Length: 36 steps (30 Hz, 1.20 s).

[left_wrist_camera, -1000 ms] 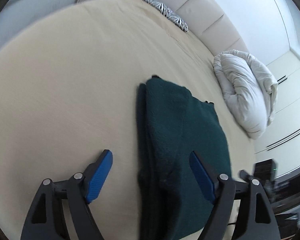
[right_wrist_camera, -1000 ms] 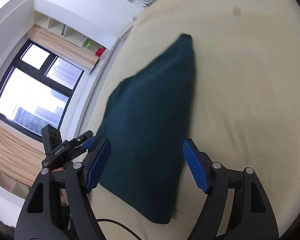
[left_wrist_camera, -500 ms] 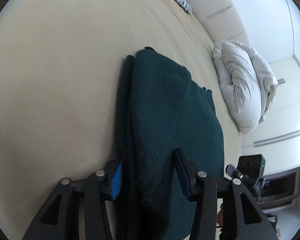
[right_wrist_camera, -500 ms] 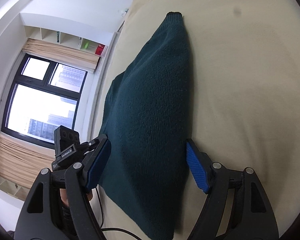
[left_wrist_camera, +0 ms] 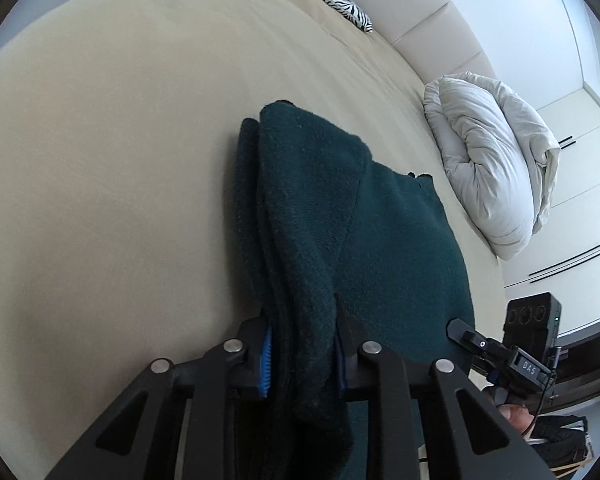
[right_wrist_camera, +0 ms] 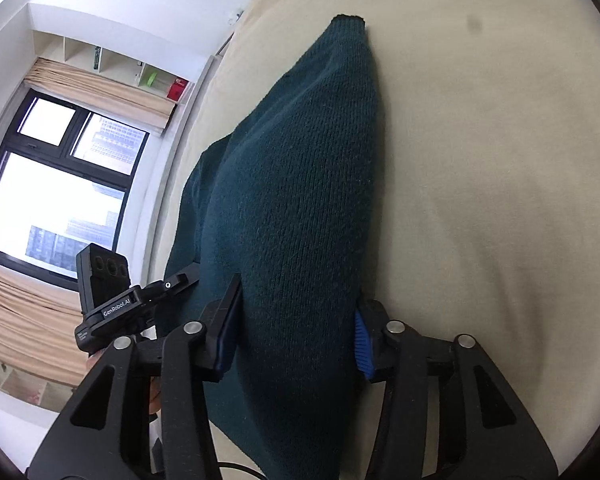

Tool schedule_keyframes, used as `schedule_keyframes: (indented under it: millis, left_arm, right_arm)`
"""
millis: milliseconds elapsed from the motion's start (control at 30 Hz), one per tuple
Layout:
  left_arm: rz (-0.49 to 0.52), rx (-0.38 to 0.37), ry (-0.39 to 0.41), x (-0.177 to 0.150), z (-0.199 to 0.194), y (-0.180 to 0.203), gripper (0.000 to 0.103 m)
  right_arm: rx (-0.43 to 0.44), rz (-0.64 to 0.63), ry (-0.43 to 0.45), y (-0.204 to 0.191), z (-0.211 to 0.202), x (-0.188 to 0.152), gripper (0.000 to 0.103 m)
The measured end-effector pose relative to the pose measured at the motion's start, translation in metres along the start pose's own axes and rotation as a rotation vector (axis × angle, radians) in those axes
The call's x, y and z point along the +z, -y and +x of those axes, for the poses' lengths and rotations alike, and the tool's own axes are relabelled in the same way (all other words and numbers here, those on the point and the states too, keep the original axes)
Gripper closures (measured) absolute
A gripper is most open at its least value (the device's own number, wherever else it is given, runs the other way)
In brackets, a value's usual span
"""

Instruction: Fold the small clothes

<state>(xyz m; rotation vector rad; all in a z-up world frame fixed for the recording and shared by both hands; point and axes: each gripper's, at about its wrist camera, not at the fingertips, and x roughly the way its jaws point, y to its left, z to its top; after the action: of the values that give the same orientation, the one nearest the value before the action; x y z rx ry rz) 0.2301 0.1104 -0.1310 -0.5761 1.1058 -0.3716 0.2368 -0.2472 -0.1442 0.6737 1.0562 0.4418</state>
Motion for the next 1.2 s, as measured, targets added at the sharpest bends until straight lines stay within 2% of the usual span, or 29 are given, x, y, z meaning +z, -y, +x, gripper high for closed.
schedule_keyframes:
  millis: [167,300,500,700,833,1000,1133,1200]
  left_arm:
    - [0.068,-0.003,0.030,-0.022,-0.025,0.027,0.079]
    - [0.134,-0.014,0.053,-0.056,-0.045,0.055,0.079]
    - [0.184,-0.038,0.055,-0.114,-0.062,0.085,0.079]
    - [0.175,-0.071,0.039,-0.171,-0.069,0.092,0.079]
    - [0.160,-0.084,0.011,-0.193,-0.062,0.091,0.079]
    - [0.194,-0.067,-0.021,-0.208,-0.051,0.099,0.078]
    - [0.159,-0.043,-0.067,-0.214,-0.033,0.085,0.078]
    - [0.119,-0.061,-0.079,-0.216,-0.029,0.075,0.077]
  right_arm:
    - [-0.030,-0.079,0.027,-0.029,-0.023,-0.017,0.064]
    - [-0.030,-0.113,0.045,-0.043,-0.054,-0.043,0.064]
    - [-0.032,-0.139,0.077,-0.057,-0.107,-0.097,0.064]
    - [-0.022,-0.130,0.090,-0.055,-0.146,-0.156,0.064]
    - [-0.004,-0.102,0.094,-0.048,-0.153,-0.188,0.064]
    - [-0.001,-0.060,0.097,-0.036,-0.151,-0.216,0.064]
    - [-0.005,-0.026,0.100,-0.021,-0.146,-0.227,0.064]
    - [-0.002,0.010,0.093,-0.009,-0.141,-0.232,0.064]
